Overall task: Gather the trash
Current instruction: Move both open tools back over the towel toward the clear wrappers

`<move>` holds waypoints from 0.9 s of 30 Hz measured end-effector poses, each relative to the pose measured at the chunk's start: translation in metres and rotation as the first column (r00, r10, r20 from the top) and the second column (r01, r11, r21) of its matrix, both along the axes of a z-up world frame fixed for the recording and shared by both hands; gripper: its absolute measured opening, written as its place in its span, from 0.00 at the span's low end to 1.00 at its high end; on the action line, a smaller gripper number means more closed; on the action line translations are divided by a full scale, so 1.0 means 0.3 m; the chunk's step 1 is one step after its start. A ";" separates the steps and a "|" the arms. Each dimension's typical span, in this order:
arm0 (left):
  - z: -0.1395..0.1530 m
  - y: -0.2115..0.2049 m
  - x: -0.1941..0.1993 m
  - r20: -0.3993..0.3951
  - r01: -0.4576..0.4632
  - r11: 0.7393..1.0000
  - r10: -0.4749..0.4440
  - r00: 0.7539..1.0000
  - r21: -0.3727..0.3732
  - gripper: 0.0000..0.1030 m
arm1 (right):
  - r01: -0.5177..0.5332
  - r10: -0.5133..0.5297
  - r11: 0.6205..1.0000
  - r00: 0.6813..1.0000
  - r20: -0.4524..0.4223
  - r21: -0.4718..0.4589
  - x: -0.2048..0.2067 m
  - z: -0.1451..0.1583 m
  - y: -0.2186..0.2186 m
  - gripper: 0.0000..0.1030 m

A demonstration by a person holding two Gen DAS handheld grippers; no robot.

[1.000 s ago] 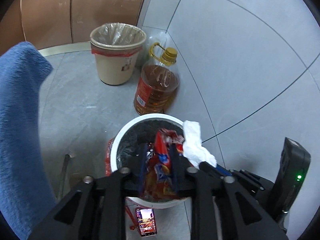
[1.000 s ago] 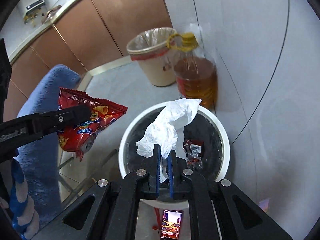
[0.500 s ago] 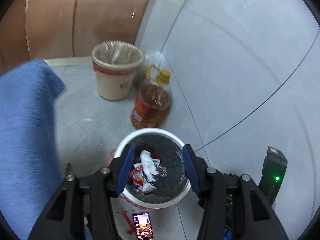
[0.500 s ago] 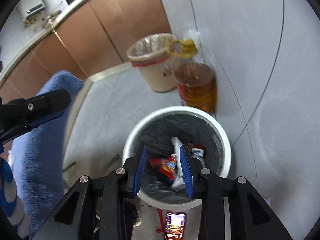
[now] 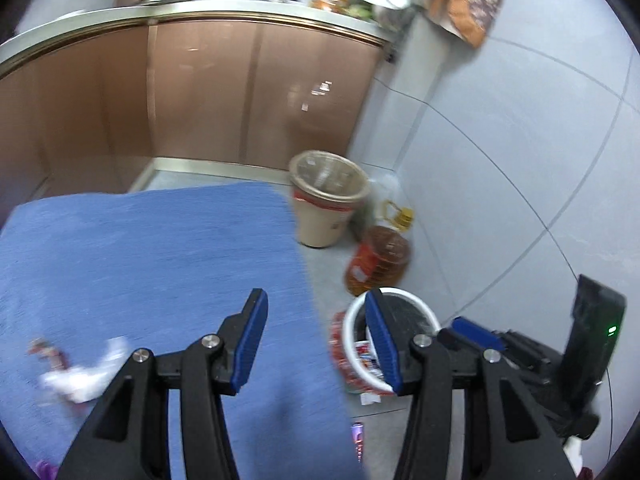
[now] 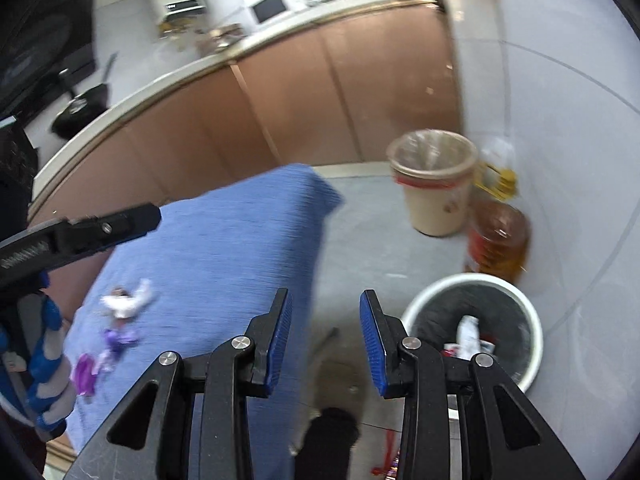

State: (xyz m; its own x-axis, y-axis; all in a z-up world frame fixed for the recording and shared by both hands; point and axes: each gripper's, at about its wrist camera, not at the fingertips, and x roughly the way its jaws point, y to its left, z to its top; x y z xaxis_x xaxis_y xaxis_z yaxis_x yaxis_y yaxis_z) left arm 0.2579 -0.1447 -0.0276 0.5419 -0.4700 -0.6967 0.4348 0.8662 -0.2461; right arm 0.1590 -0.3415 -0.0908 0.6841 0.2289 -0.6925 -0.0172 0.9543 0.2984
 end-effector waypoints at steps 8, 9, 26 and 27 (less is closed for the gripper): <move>-0.003 0.400 0.021 -0.052 -0.188 0.982 0.188 0.981 -0.005 0.47 | -0.152 0.150 0.987 0.988 0.026 0.052 0.037 0.083 0.259 0.34; -0.005 0.449 0.023 -0.063 -0.212 0.977 0.210 0.976 -0.010 0.47 | -0.164 0.163 0.985 0.986 0.026 0.058 0.040 0.087 0.282 0.34; -0.289 0.863 0.171 -0.421 -0.487 0.872 0.429 0.799 -0.036 0.47 | -0.302 0.339 0.927 0.928 -0.152 0.223 0.262 -0.087 0.696 0.37; -0.303 0.864 0.183 -0.436 -0.493 0.869 0.431 0.790 -0.035 0.47 | -0.299 0.341 0.926 0.925 -0.168 0.231 0.278 -0.105 0.709 0.37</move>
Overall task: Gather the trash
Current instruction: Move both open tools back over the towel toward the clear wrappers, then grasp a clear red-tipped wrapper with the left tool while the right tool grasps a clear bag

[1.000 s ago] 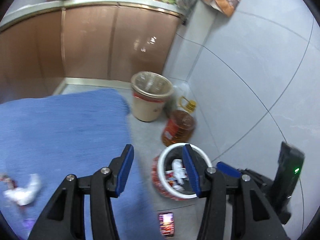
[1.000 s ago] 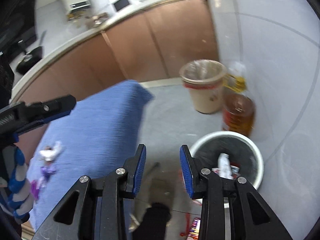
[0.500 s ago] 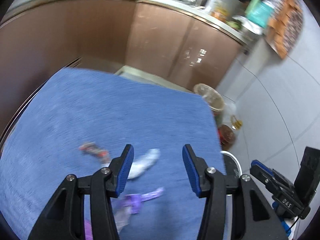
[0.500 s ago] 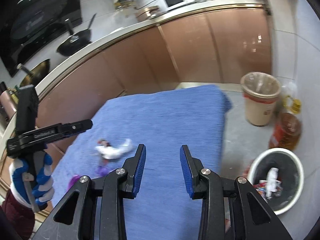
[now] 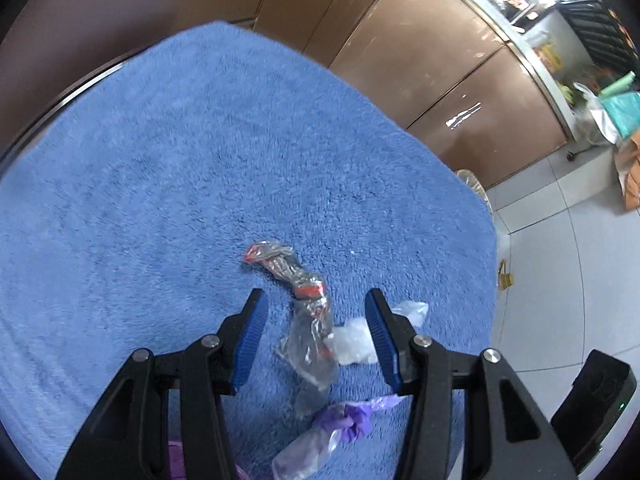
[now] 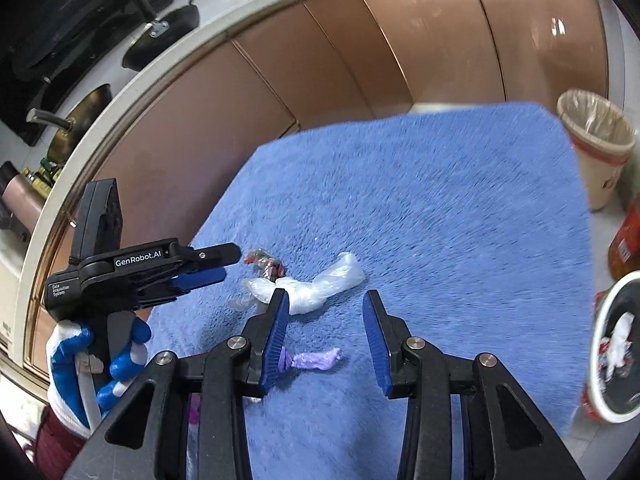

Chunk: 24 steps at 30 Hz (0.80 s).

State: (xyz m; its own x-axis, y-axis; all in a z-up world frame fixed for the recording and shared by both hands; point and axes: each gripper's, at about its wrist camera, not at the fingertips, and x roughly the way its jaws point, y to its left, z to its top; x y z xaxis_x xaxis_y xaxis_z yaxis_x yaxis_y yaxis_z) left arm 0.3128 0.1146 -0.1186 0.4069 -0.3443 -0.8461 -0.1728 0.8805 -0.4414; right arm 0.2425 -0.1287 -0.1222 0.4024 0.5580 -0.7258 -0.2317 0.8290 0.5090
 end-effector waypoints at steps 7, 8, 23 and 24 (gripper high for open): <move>-0.077 -0.022 0.068 -0.081 -0.038 0.999 0.035 0.996 -0.034 0.44 | -0.005 0.004 1.000 0.998 -0.064 -0.008 0.081 -0.074 0.075 0.37; -0.080 -0.028 0.071 -0.084 -0.041 0.999 0.038 0.996 -0.035 0.43 | -0.004 0.004 1.000 0.997 -0.071 -0.009 0.088 -0.081 0.082 0.37; -0.153 -0.069 0.163 -0.124 -0.048 0.996 0.039 0.992 -0.072 0.10 | 0.026 -0.028 1.000 0.987 -0.160 -0.016 0.199 -0.196 0.191 0.35; -0.156 -0.067 0.161 -0.122 -0.051 0.996 0.041 0.992 -0.076 0.09 | 0.031 -0.035 0.999 0.987 -0.159 -0.025 0.204 -0.198 0.194 0.27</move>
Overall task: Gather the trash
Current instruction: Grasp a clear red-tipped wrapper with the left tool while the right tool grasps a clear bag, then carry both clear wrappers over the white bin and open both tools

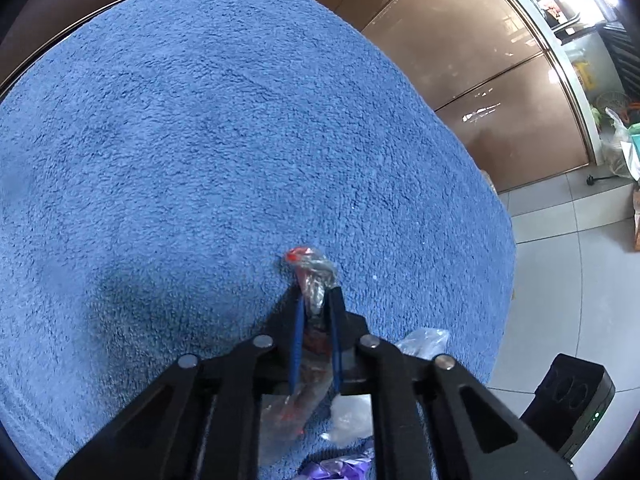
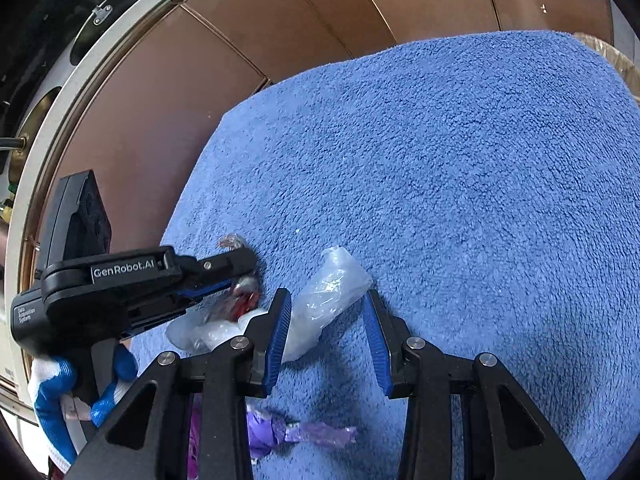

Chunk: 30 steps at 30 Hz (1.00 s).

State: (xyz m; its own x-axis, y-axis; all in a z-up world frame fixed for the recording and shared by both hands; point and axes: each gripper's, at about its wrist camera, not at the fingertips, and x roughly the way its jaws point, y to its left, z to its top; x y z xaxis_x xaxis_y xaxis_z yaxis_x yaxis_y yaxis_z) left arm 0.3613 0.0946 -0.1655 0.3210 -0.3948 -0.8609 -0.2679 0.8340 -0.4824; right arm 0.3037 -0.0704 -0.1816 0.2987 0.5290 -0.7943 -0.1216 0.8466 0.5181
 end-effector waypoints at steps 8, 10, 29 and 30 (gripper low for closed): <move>0.035 0.055 -0.040 0.060 -0.011 1.000 0.011 0.998 0.000 0.08 | 0.022 -0.024 0.999 0.999 0.044 0.043 0.006 0.013 0.007 0.06; 0.065 0.073 -0.045 0.085 -0.015 1.000 0.014 0.996 0.007 0.08 | 0.025 -0.029 0.998 0.997 0.074 0.062 -0.008 0.052 -0.002 0.06; 0.456 -0.160 -0.217 0.321 0.096 0.986 -0.137 0.937 0.139 0.08 | 0.177 -0.152 0.984 0.914 0.376 -0.031 -0.329 0.510 -0.481 0.05; 0.472 -0.202 -0.225 0.330 0.116 0.983 -0.156 0.931 0.139 0.08 | 0.197 -0.162 0.979 0.905 0.392 -0.050 -0.353 0.526 -0.528 0.05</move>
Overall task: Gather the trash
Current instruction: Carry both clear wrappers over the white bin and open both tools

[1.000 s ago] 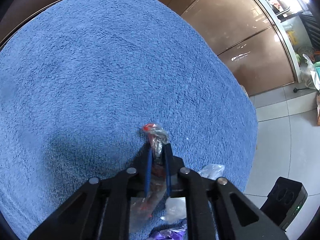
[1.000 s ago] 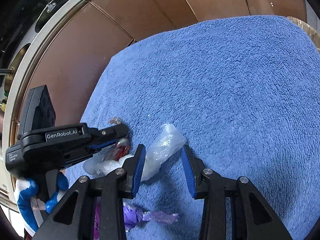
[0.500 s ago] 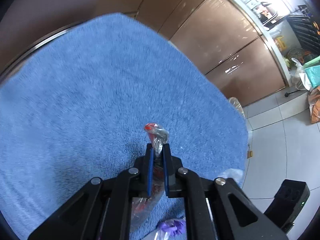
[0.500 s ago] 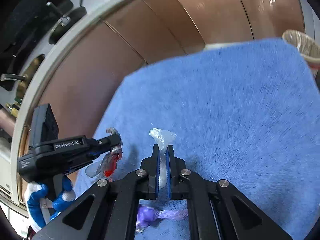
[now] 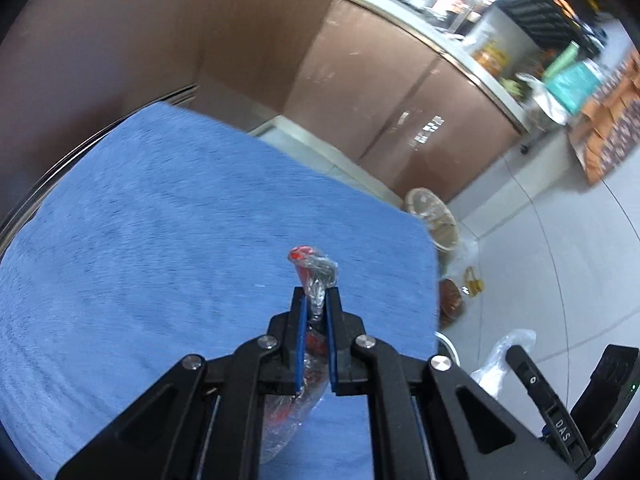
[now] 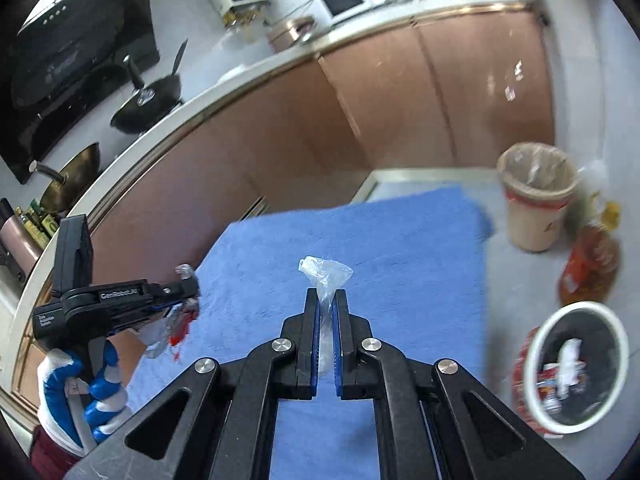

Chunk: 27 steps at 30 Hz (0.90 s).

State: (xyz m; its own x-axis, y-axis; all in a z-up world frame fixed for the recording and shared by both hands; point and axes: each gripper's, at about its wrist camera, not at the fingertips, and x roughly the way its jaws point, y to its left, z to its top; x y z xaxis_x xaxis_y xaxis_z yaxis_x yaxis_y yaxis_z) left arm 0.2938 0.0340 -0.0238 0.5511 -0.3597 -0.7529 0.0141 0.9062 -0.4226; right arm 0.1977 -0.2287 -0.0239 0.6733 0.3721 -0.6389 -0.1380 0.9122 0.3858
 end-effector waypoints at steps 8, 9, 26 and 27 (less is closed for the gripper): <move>0.037 -0.451 -0.046 0.018 0.238 0.971 -0.237 0.971 -0.022 0.08 | 0.182 -0.179 0.973 0.983 0.034 -0.141 -0.137 0.011 -0.369 0.05; 0.027 -0.516 -0.048 0.014 0.268 0.963 -0.267 0.964 -0.030 0.08 | 0.211 -0.209 0.966 0.978 0.028 -0.152 -0.152 -0.007 -0.425 0.05; -0.379 -1.333 -0.007 -0.087 0.557 0.823 -0.566 0.820 -0.112 0.09 | 0.414 -0.474 0.849 0.872 -0.125 -0.327 -0.103 -0.476 -0.874 0.06; -0.406 -1.355 0.001 -0.093 0.561 0.821 -0.570 0.816 -0.109 0.10 | 0.416 -0.478 0.848 0.868 -0.133 -0.329 -0.097 -0.495 -0.878 0.07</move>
